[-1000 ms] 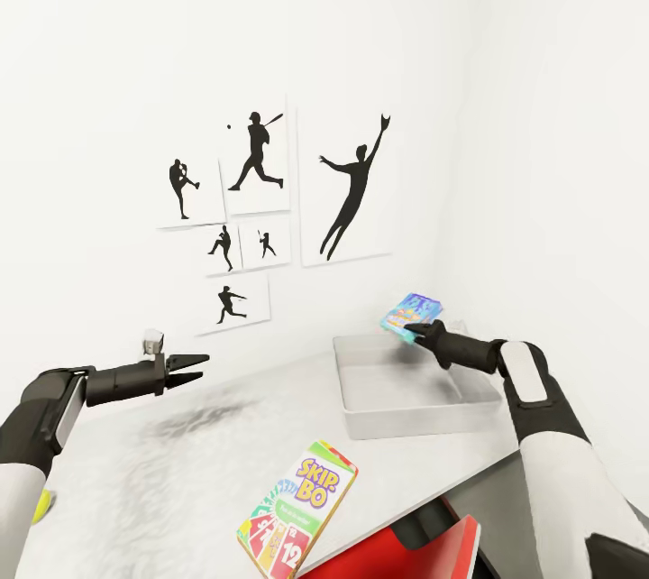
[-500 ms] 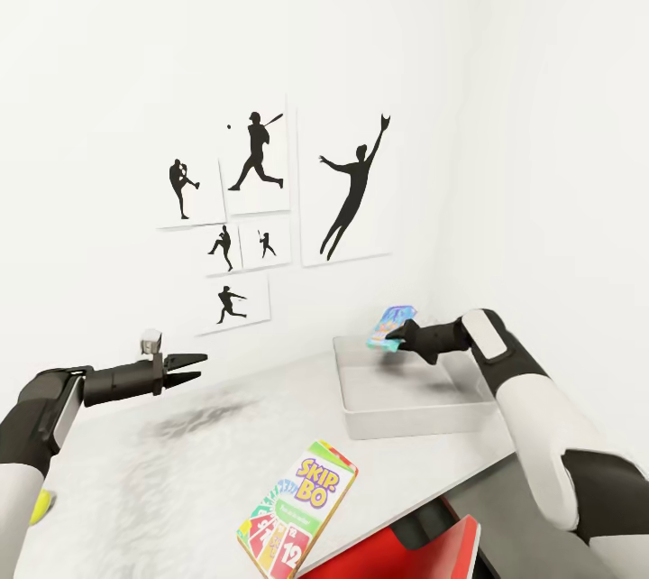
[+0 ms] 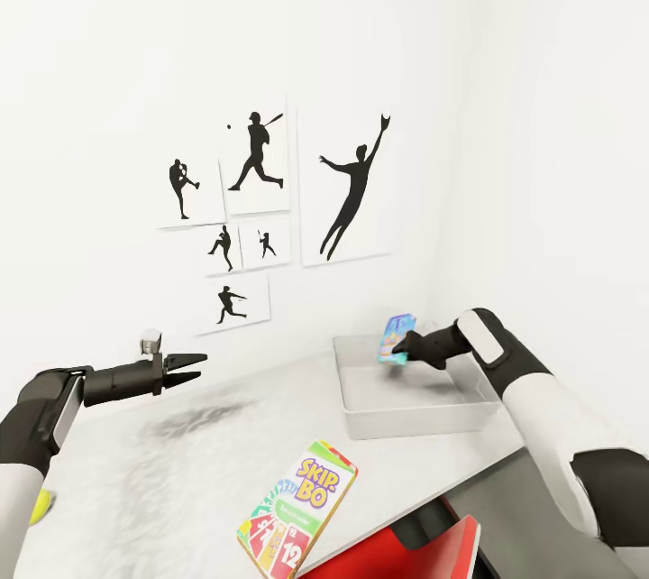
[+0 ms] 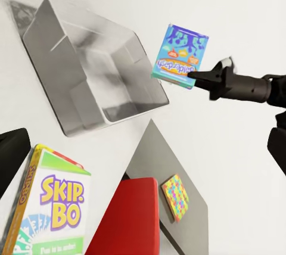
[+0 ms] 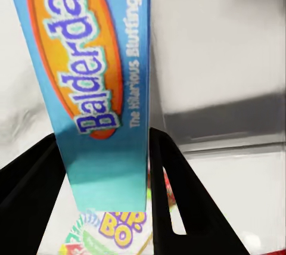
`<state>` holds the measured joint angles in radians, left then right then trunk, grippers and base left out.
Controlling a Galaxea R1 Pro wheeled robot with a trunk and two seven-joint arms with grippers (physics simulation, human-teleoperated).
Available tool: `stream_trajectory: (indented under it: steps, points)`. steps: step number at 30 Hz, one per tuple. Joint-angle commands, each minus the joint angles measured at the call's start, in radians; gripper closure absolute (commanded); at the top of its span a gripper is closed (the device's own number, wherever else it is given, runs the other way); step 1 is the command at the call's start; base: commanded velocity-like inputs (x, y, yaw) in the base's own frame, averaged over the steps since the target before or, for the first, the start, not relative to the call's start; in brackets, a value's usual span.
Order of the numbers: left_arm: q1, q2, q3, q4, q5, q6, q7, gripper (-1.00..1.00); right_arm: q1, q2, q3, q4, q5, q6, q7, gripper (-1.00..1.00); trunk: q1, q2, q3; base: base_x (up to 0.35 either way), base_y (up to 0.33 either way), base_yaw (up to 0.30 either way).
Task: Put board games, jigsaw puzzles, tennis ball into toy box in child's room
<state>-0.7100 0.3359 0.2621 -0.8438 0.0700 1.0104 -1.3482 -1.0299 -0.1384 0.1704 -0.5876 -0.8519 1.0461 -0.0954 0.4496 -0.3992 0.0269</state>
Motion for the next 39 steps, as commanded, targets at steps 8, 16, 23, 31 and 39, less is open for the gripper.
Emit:
stream_trajectory:
  steps: [8, 16, 23, 31, 39]
  points:
    - [0.000, 0.000, -0.001, 0.000, 0.003, 0.010, -0.002, -1.00, 0.002, -0.004, 0.209, 0.000, -0.015, 0.001, 0.185, 1.00, 0.000, -0.001, 0.000, 0.000, 0.000, 0.000]
    - [0.000, 0.000, -0.001, 0.000, 0.002, 0.010, -0.002, -1.00, 0.012, -0.004, 0.239, -0.004, -0.009, 0.001, 0.220, 1.00, 0.000, -0.001, 0.000, 0.000, 0.000, 0.000]
    - [0.000, 0.000, -0.001, 0.000, 0.002, 0.010, -0.002, -1.00, 0.020, -0.005, 0.238, -0.010, -0.005, 0.001, 0.220, 1.00, 0.000, -0.001, 0.000, 0.000, 0.000, 0.000]
    - [0.000, 0.000, 0.000, 0.000, 0.002, 0.010, -0.002, -1.00, 0.022, -0.027, 0.234, -0.006, -0.011, 0.001, 0.220, 1.00, 0.000, -0.001, -0.009, 0.000, 0.000, 0.000]
    - [0.000, 0.000, 0.000, 0.000, 0.002, 0.010, -0.002, -1.00, 0.022, -0.044, 0.229, -0.006, -0.016, 0.001, 0.221, 1.00, 0.000, -0.001, -0.022, 0.000, 0.000, 0.000]
